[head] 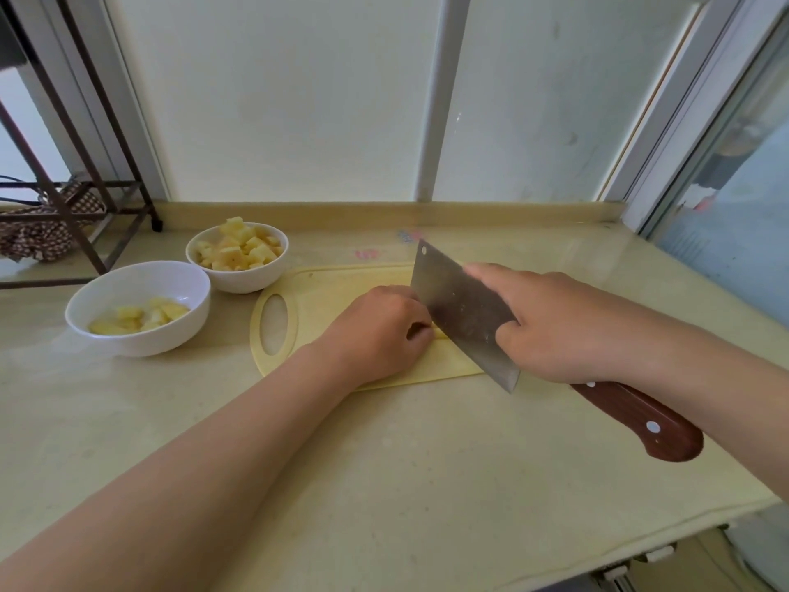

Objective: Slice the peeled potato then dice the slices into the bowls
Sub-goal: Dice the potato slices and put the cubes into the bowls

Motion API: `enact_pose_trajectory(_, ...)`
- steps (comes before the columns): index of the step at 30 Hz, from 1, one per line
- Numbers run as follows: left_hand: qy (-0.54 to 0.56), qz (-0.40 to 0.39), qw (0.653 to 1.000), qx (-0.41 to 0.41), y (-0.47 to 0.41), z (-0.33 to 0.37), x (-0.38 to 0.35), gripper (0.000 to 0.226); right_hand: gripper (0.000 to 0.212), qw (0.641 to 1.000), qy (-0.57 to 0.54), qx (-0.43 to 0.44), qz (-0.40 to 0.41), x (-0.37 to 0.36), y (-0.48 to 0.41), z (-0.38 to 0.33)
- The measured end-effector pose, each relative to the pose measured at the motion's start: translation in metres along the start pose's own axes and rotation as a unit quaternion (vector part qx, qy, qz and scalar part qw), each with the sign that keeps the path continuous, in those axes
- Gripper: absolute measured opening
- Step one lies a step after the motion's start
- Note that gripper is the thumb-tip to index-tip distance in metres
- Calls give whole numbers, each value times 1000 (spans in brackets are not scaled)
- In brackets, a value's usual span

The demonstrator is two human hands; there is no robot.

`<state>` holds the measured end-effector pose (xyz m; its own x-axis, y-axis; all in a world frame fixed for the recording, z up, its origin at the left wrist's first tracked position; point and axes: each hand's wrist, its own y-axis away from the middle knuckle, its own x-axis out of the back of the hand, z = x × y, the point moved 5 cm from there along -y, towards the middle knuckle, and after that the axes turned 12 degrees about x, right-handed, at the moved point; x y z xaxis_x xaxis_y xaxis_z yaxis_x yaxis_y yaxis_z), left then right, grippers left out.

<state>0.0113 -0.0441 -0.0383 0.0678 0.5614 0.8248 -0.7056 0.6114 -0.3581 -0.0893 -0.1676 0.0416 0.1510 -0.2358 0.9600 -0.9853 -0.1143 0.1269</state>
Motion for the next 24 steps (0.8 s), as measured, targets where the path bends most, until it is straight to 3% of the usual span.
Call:
enact_pose_trajectory(5,-6,-4,1000,-1,-1,0,-2,24,82,998,43,-5,-50,-10,-9,-7)
enact_pose_trajectory(13,27,-10,999,-16,0,-4,-2,17,90,1000,26,7,2,-17,-74,-21)
enact_pose_trajectory(19,2,5,1000,-26,0,-6,1,26,101,994,-96,-38,-25,-21,-63,-7)
enact_pose_trajectory(24,3,17,1000,-24,3,-7,2,20,99,989,-140,-47,25,-12,-57,0)
